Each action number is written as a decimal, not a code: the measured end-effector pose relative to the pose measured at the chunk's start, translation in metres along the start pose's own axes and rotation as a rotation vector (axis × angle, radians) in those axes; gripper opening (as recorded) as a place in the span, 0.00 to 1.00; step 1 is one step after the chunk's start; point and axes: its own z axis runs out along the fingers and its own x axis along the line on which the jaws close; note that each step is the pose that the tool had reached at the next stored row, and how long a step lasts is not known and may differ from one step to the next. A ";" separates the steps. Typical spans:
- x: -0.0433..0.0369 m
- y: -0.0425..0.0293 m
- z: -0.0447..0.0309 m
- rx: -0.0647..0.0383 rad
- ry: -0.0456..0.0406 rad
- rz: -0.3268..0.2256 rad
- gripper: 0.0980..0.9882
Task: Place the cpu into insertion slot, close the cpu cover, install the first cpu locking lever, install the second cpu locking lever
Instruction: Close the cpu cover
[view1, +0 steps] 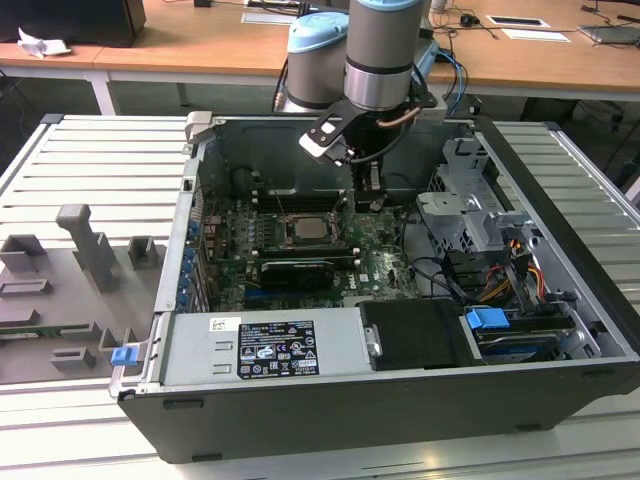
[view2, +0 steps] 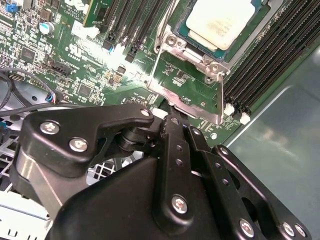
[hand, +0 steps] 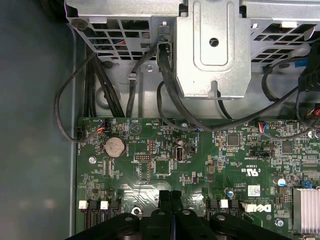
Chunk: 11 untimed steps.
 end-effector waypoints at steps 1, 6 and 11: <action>0.0000 -0.0002 0.0000 0.000 0.0000 0.000 0.01; 0.0000 -0.0027 -0.0001 0.000 0.0000 0.000 0.01; 0.0000 -0.0062 -0.0003 0.000 0.0000 0.000 0.01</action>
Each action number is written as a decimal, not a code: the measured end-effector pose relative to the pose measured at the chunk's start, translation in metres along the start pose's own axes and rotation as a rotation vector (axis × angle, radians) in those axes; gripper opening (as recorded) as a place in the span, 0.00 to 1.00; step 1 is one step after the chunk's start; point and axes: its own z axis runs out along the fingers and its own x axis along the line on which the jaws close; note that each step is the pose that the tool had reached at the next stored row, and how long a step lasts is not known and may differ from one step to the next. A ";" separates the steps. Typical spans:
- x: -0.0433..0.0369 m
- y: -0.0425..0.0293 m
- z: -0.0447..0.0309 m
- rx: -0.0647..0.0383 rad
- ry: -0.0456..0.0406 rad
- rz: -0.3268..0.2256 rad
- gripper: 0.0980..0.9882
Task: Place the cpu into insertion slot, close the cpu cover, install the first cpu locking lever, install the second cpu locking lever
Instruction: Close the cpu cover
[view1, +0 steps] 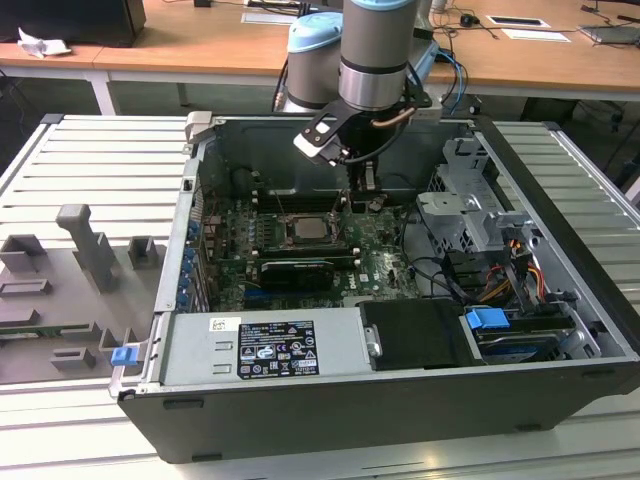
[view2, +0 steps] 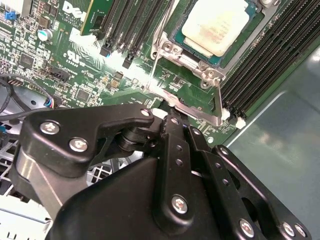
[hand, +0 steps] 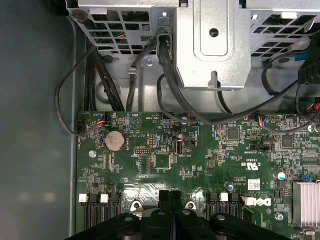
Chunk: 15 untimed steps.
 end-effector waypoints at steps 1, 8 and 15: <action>0.0000 -0.0002 0.0000 0.000 0.0000 0.000 0.01; 0.0000 -0.0019 -0.0001 0.000 0.0000 0.000 0.01; 0.0000 -0.0033 -0.0002 0.000 0.0000 0.000 0.01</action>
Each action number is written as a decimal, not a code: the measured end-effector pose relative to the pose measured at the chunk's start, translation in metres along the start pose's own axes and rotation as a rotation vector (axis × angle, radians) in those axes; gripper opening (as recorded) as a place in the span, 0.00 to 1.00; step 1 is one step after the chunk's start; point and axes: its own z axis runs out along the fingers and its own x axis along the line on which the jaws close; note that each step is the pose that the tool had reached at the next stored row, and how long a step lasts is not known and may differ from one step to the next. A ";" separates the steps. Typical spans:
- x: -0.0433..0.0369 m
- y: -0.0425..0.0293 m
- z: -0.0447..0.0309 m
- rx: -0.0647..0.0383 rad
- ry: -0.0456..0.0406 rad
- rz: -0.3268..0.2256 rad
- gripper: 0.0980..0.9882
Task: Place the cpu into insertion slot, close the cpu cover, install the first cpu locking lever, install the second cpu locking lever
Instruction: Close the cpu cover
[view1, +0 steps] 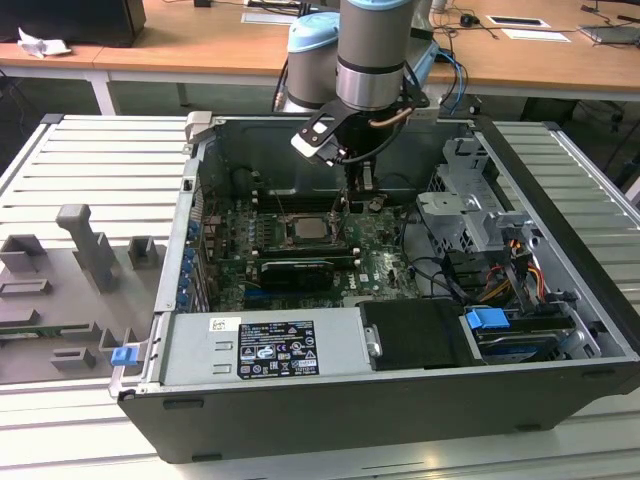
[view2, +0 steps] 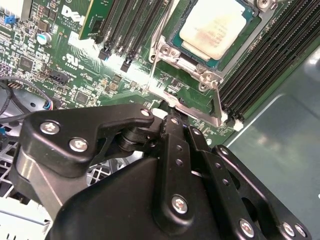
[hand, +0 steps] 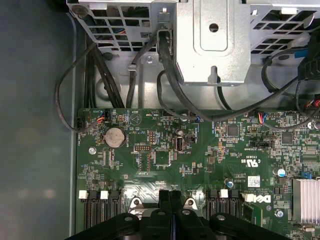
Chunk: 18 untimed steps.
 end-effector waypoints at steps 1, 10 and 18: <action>0.0000 -0.0002 0.0000 0.000 0.0000 0.000 0.01; 0.0000 -0.0021 -0.0001 0.000 0.0000 0.000 0.01; 0.0000 -0.0038 -0.0002 0.000 0.0000 0.000 0.01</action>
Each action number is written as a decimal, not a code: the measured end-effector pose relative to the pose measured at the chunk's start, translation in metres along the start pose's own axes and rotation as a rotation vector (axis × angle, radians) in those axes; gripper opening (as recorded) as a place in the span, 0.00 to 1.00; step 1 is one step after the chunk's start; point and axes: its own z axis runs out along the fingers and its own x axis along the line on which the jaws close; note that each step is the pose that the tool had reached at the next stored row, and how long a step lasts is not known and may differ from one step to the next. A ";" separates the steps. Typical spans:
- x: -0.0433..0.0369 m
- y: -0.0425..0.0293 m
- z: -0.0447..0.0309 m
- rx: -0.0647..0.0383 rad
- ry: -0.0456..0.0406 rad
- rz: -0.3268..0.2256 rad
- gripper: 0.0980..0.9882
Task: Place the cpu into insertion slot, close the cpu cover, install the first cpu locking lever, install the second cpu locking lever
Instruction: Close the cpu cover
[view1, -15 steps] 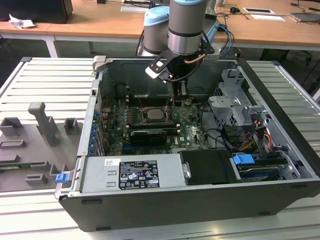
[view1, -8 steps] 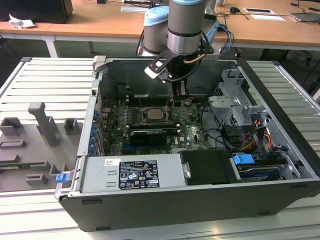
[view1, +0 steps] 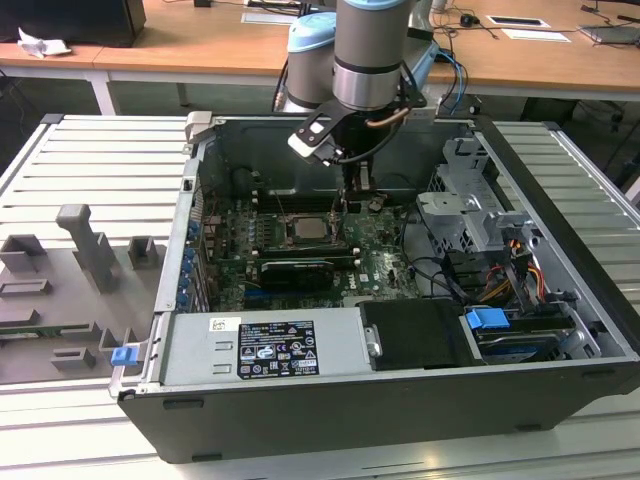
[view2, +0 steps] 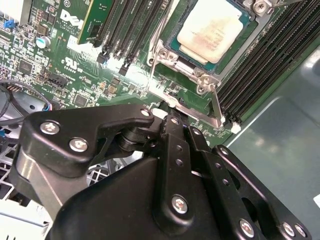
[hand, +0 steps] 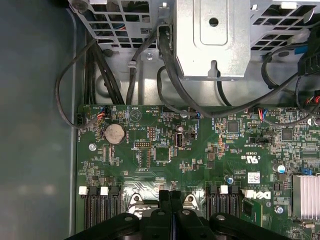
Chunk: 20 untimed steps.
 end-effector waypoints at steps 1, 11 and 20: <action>0.0000 -0.0002 0.0000 0.000 0.0000 0.000 0.01; 0.0000 -0.0041 -0.0002 0.000 0.0000 0.000 0.01; 0.0000 -0.0071 -0.0004 0.000 0.0000 0.000 0.01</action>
